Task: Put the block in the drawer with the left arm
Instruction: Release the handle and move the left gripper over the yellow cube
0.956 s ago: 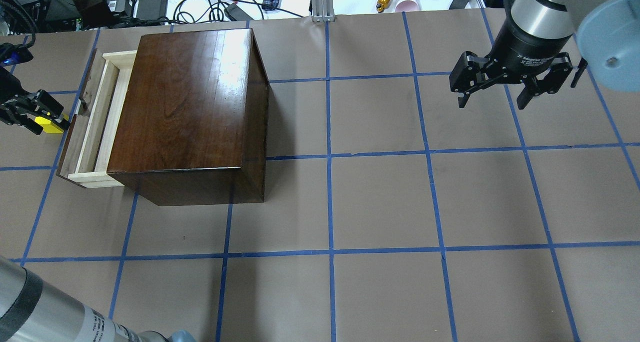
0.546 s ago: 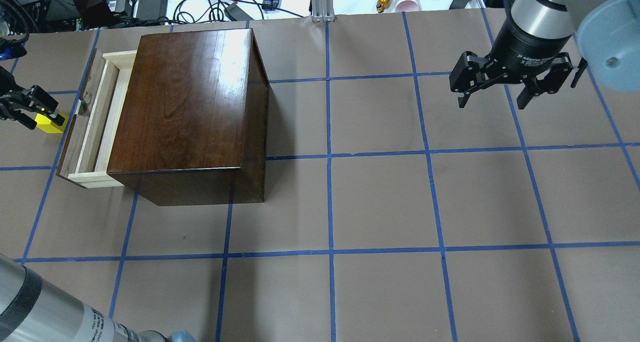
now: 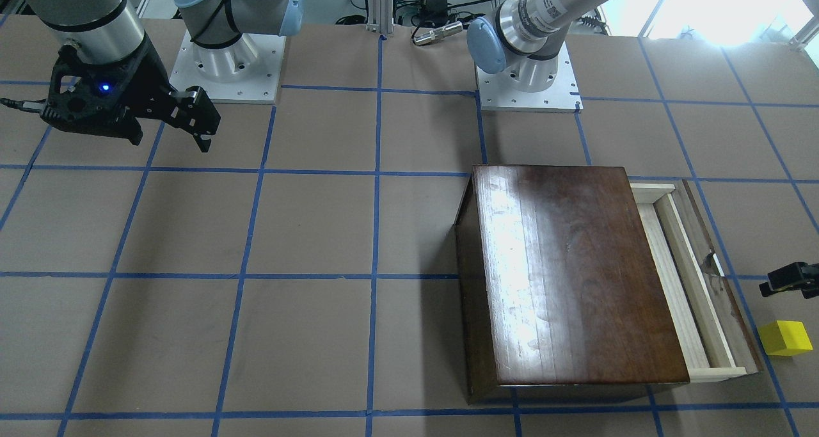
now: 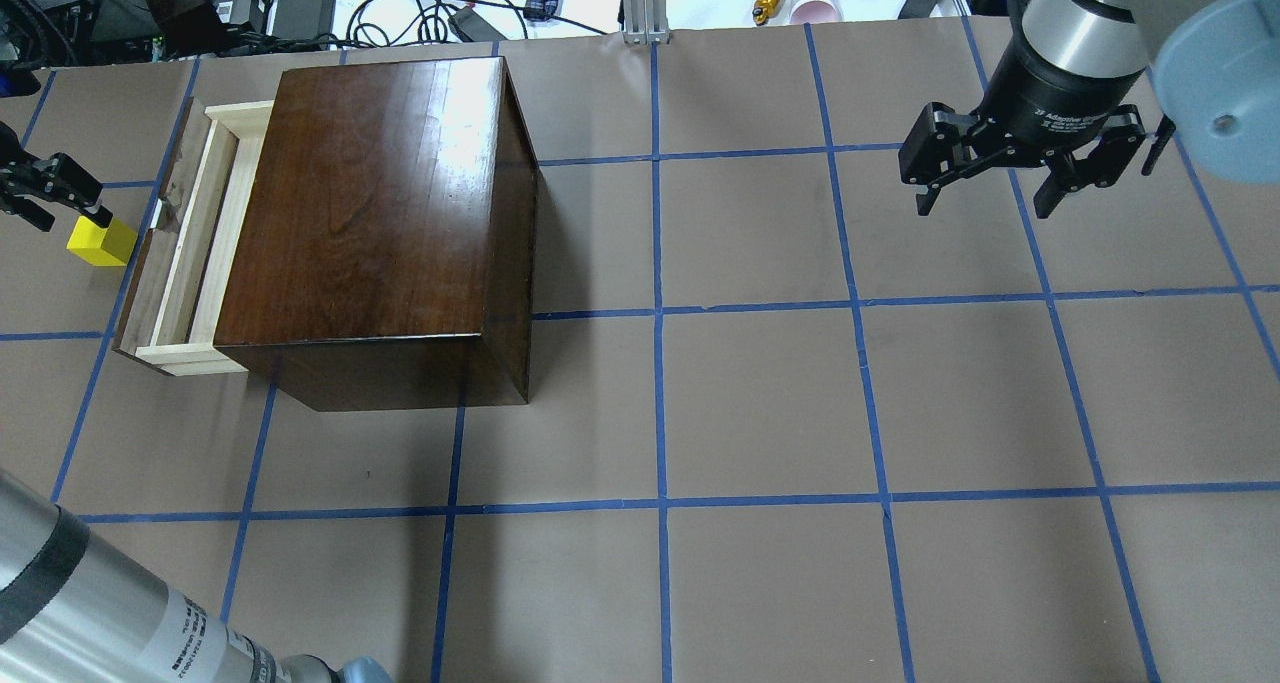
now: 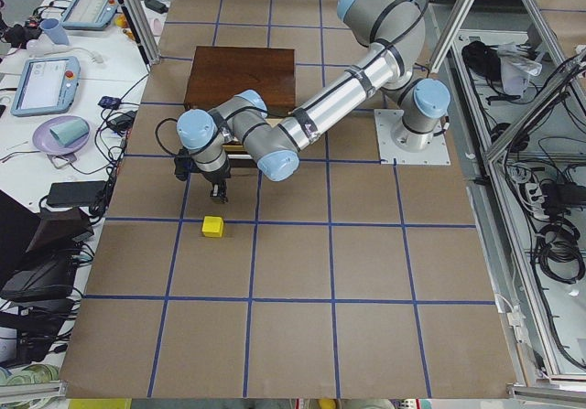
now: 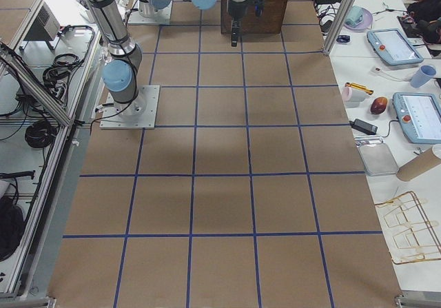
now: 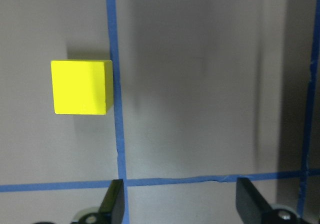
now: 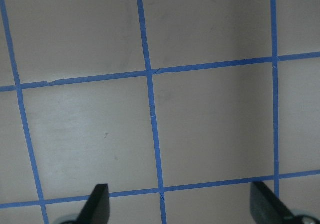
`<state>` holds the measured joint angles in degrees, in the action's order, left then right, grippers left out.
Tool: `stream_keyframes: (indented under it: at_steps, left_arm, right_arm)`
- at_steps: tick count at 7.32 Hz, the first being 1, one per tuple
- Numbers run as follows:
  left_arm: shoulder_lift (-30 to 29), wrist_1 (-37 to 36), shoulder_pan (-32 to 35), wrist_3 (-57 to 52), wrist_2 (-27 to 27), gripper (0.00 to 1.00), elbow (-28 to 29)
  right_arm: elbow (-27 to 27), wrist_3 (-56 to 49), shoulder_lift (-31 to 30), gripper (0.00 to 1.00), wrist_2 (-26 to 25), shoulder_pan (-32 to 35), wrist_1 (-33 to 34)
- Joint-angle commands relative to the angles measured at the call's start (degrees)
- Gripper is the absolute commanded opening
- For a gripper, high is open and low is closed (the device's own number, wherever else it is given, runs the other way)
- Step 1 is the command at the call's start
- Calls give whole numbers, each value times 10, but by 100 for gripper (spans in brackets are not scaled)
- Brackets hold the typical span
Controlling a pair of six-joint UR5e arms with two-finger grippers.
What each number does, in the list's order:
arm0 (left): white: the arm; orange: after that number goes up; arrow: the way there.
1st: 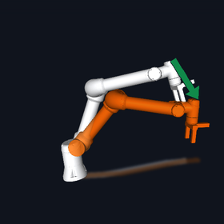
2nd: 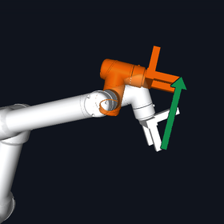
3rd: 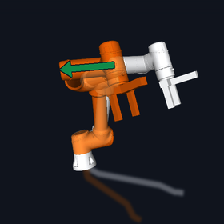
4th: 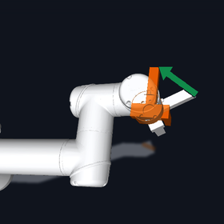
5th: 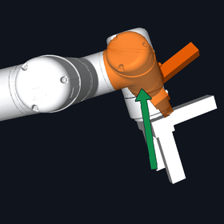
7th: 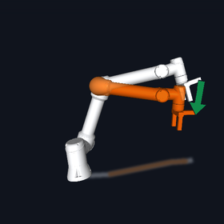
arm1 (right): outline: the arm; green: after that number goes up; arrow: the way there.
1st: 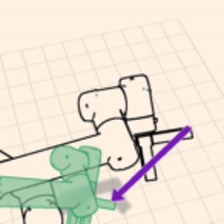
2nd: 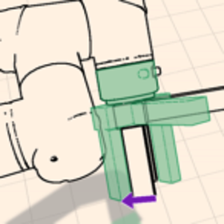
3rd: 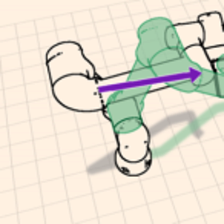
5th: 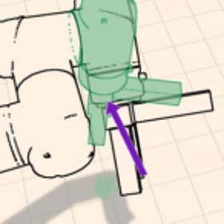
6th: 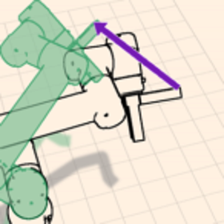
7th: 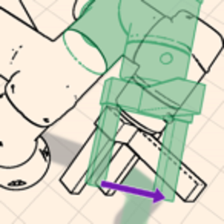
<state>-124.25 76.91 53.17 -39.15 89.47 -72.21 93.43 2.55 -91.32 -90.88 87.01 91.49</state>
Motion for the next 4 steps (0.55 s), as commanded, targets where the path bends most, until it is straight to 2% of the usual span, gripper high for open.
stream_keyframes:
  at_steps: [1, 4]
  left_arm:
    - [-34, -6, -4, -23, 6, 81, 35]
    - [-76, -38, -9, -50, 12, 82, 66]
  right_arm:
    - [0, 0, 0, 100, 0, 0, 0]
    - [1, 0, 0, 100, 0, 0, 0]
